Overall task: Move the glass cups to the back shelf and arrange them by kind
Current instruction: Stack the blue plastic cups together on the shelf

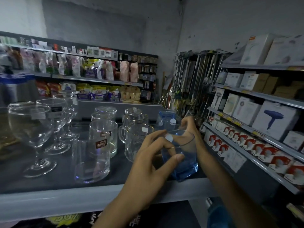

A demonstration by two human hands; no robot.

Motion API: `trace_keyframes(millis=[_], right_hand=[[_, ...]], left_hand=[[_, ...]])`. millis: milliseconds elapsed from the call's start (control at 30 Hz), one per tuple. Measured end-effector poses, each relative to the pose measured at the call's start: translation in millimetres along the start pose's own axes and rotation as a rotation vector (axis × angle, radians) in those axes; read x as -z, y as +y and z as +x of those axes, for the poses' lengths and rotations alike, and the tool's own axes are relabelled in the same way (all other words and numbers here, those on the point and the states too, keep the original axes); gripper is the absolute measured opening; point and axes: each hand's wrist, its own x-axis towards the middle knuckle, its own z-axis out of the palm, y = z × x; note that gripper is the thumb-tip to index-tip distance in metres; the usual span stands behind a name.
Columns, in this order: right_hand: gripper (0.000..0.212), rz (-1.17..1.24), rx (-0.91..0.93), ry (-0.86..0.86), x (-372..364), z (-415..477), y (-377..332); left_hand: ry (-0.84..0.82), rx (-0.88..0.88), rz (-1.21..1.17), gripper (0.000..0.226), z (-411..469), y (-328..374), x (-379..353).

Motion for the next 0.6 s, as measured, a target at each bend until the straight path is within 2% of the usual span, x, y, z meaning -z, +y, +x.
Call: trace_keyframes(millis=[167, 367, 467, 567, 600], right_hand=[[0.089, 0.315, -0.076, 0.126, 4.1, -3.3, -5.8], [0.089, 0.621, -0.178, 0.267, 13.5, -1.6, -6.6], [0.081, 0.594, -0.157, 0.252, 14.1, -3.0, -7.8], [0.052, 0.421, -0.07, 0.244, 12.4, -6.4, -8.8], [0.048, 0.371, -0.043, 0.254, 12.0, -7.3, -8.9]], left_hand=[[0.008, 0.02, -0.075, 0.018, -1.5, 2.4, -0.6], [0.012, 0.021, -0.092, 0.025, -2.9, -1.7, 0.1], [0.009, 0.009, -0.095, 0.021, -3.2, -3.7, 0.4], [0.016, -0.01, -0.098, 0.018, -3.5, -4.3, 0.3], [0.02, -0.017, -0.098, 0.016, -3.5, -3.4, 0.4]])
